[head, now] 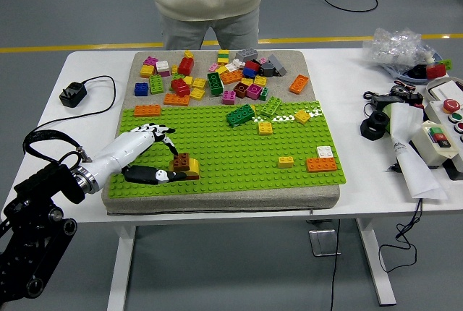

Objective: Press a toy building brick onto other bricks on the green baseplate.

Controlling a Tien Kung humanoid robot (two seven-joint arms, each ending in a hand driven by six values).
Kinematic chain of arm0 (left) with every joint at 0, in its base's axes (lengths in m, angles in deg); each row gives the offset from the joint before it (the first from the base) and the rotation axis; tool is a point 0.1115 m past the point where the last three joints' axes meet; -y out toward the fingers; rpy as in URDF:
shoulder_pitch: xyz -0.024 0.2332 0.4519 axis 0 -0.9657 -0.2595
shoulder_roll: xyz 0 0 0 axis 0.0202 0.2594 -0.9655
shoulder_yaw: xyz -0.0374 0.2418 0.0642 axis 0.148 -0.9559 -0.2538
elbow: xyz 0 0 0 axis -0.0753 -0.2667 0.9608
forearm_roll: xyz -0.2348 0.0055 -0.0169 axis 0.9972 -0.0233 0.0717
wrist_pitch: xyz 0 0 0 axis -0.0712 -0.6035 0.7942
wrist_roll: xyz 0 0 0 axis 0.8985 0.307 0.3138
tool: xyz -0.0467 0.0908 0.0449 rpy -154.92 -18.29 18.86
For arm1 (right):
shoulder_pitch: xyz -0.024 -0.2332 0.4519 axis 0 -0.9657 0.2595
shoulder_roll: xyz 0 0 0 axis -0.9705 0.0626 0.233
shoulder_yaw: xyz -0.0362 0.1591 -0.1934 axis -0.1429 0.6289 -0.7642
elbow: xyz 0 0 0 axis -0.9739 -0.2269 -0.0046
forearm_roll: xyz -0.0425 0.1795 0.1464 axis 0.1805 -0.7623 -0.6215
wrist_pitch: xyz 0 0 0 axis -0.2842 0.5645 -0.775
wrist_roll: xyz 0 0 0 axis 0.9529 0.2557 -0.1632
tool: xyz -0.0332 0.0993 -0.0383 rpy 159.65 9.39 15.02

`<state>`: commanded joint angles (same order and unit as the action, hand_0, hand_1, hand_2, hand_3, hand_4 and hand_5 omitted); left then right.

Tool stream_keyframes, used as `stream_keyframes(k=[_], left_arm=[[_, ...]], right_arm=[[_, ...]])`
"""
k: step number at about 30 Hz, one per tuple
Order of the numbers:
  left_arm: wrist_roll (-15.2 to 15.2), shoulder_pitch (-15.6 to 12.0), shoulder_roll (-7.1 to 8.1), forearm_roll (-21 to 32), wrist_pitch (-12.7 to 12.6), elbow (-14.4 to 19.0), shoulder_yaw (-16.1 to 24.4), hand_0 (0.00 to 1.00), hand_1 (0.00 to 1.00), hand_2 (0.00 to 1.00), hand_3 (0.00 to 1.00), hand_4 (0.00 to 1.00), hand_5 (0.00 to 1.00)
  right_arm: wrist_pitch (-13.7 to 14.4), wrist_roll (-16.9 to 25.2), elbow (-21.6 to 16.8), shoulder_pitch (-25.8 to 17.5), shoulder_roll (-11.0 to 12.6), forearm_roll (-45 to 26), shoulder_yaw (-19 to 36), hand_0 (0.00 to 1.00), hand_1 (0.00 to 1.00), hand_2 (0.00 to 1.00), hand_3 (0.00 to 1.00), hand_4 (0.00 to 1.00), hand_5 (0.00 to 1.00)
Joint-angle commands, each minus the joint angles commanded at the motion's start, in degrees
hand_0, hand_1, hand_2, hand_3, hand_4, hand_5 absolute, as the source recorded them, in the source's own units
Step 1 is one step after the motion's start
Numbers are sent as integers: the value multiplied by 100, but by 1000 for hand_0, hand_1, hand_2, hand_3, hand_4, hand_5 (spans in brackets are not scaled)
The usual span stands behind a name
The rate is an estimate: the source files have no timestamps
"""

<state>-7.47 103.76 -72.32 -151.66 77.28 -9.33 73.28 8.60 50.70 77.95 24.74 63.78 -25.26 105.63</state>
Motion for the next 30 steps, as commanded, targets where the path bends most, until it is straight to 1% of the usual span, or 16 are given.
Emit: stream_keyframes(k=[14,30], left_arm=[[8,11,-49,0,-39,-66,-111,998,998,967,589,991,734],[8,11,-78,0,-109,-203,-140,998,998,964,584,985,719]], right_arm=[[8,-11,0,0,-4,21,-13,801,728,751,738,998,666],[5,-18,0,-7,-8,31,-7,801,727,751,739,998,666]])
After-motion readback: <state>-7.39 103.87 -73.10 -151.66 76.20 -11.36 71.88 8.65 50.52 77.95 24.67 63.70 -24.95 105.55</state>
